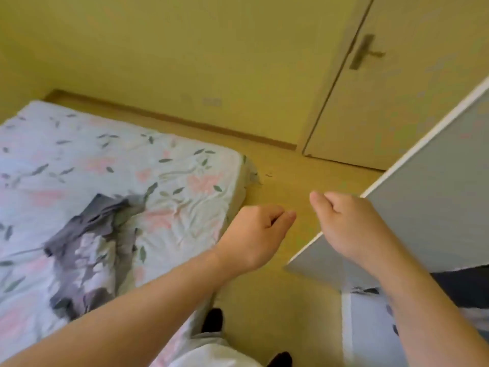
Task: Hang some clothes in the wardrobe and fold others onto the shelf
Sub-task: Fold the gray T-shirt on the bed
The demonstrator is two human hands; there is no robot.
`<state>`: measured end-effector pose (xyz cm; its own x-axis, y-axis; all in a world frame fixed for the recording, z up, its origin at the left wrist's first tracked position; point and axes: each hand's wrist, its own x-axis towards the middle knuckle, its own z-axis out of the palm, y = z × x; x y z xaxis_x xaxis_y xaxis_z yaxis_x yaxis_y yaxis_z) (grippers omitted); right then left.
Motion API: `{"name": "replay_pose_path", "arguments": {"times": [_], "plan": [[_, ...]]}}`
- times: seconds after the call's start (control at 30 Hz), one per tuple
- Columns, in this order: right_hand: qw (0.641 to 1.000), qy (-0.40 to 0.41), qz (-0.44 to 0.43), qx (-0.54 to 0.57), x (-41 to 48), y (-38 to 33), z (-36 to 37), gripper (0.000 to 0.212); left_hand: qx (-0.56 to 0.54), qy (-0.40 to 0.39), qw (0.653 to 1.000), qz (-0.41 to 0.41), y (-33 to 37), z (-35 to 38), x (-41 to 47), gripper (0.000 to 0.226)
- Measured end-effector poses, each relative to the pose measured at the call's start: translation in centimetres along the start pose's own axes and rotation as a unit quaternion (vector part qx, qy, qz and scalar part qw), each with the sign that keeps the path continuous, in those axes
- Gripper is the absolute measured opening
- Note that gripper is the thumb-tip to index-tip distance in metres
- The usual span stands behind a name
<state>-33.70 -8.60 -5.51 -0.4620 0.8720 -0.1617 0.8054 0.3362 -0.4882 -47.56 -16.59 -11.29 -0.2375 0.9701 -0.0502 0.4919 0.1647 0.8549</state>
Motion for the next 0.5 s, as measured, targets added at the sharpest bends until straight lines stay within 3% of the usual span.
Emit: {"name": "replay_pose_path", "arguments": {"times": [0.2,0.5], "plan": [[0.973,-0.199,-0.109,-0.030,5.3,-8.3,13.0,0.052,-0.040,0.132,0.970,-0.199,-11.4,-6.3,-5.5,0.051],[0.908,-0.368,-0.183,-0.085,9.7,-18.1,30.1,0.050,-0.070,0.218,0.869,-0.439,-31.0,-11.3,-10.1,0.047]]}}
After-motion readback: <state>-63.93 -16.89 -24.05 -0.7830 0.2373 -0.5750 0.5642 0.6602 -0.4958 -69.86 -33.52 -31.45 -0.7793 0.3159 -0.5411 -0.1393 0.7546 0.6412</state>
